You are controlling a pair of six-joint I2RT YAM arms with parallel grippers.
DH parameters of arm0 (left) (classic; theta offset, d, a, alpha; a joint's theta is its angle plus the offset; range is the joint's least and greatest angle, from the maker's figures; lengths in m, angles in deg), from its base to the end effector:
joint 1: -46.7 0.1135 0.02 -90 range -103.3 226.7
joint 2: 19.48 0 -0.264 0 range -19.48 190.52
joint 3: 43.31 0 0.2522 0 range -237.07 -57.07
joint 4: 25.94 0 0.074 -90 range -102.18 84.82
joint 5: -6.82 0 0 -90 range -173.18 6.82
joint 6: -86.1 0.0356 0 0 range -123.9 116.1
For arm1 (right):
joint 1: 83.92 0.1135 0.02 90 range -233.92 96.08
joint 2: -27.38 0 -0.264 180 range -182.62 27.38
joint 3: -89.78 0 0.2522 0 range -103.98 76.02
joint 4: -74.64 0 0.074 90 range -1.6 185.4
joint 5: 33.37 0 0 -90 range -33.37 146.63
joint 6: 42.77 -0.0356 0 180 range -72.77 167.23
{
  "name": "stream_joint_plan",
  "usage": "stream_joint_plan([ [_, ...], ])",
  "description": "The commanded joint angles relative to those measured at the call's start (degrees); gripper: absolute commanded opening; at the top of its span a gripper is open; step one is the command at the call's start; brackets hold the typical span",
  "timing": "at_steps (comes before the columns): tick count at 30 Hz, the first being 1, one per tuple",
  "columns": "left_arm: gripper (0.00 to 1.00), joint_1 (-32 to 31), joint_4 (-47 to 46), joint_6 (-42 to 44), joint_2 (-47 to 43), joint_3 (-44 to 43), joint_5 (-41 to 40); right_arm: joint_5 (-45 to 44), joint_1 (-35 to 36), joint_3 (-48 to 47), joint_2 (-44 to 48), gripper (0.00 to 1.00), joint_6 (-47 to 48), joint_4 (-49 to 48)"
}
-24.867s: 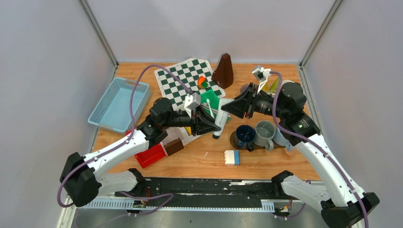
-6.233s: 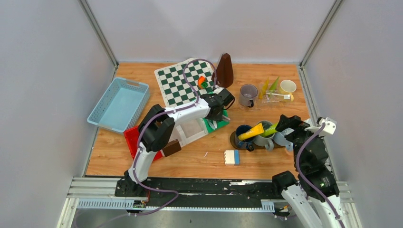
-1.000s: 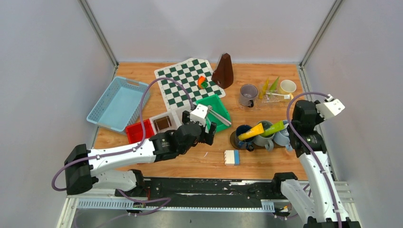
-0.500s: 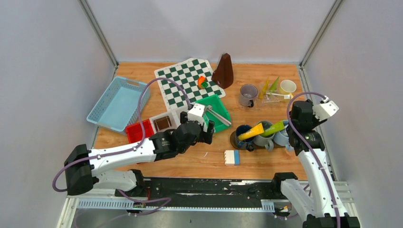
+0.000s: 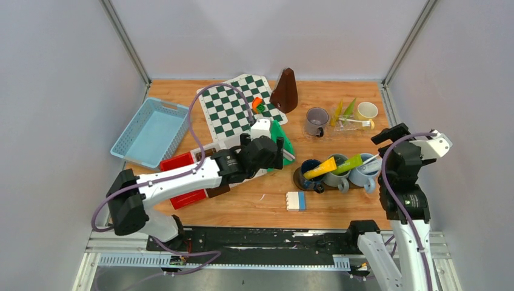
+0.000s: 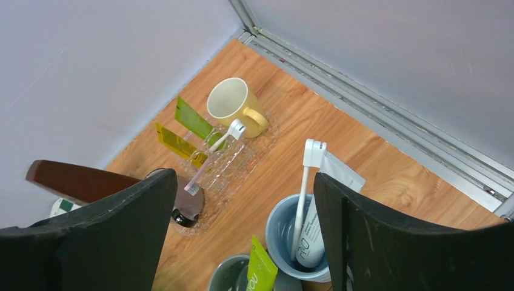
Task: Prepare toiletry sets of a toothbrush and toothpaste on the tray
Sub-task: Place the toothbrush in the cup.
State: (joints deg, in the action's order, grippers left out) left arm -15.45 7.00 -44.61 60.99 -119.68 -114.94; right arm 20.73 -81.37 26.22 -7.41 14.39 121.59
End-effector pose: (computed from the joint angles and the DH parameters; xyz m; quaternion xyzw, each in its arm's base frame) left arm 0.1619 -0.2663 0.2930 0.0403 0.8686 -0.1826 0.4589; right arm 0.1228 -0.0154 0.3534 0.3758 0.6965 -0.0682 0.6074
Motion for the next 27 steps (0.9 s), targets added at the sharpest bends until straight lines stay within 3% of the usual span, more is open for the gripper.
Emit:
stream_joint_plan([
  [1,0.92,1.8,9.3,-6.3,5.8,-7.8,0.7,3.0,0.8,-1.1,2.6,0.85,2.3,-0.7],
  [11,0.59,5.0,20.2,-8.3,22.7,-24.6,4.7,0.4,3.3,3.8,8.8,0.85,5.8,-3.4],
  [15,0.55,6.8,22.3,-9.4,27.9,-28.8,6.6,-0.5,4.4,5.6,10.5,0.85,7.0,-4.9],
  [27,0.51,11.8,18.0,-14.0,33.6,-29.5,12.2,-2.9,7.2,10.5,15.3,0.86,10.3,-9.0],
])
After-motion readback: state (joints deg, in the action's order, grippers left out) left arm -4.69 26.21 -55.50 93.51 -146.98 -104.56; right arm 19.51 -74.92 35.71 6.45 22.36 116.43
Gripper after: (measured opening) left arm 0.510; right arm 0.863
